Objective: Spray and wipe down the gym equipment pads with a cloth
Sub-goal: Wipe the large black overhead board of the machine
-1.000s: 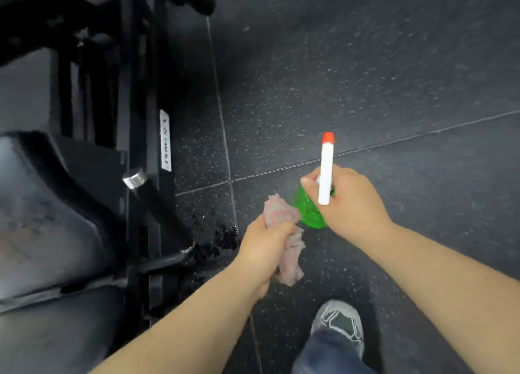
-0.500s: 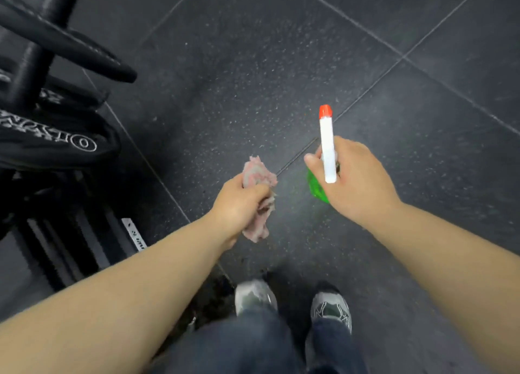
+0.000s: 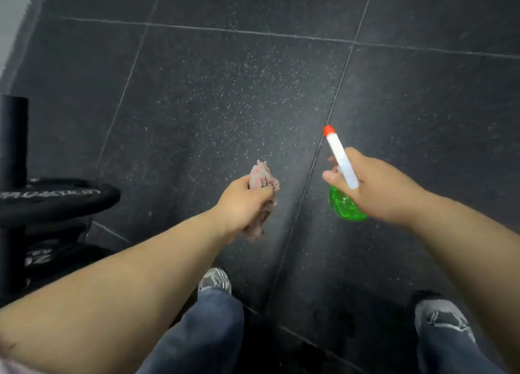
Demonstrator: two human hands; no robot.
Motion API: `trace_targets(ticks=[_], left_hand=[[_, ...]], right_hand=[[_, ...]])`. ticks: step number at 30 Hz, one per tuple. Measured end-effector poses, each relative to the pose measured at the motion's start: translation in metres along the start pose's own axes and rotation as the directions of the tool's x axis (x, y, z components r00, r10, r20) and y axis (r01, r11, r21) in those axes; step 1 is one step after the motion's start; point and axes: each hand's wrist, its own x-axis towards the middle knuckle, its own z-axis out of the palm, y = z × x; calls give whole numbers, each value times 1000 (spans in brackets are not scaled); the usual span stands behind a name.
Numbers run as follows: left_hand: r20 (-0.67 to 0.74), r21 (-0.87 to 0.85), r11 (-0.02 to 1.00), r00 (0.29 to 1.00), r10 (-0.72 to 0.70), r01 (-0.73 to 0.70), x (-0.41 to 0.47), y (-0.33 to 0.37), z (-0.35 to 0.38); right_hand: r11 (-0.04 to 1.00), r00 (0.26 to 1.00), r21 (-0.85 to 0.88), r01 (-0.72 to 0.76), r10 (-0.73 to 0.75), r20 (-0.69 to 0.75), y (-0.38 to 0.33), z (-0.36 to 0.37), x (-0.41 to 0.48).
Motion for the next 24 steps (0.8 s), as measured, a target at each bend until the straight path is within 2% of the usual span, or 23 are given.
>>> trace_targets(ticks=[3,8,11,17,24], left_hand=[[5,44,998,999,39,-39,28,-31,-30],[37,143,986,996,77,-82,66,-78,-58],[13,202,971,992,127,-127,90,-97,-54],[8,159,975,988,153,-153,143,-127,-31],[11,133,968,977,214,-214,181,-150,-8]], right_hand=[[1000,996,10,-20,21,-85,-15,61,14],[973,949,222,-70,134,-286,-30,147,25],[987,951,159,-24,72,-301,-26,180,36],[998,944,55,19,0,-329,19,216,69],[999,861,23,39,-22,-508,51,245,104]])
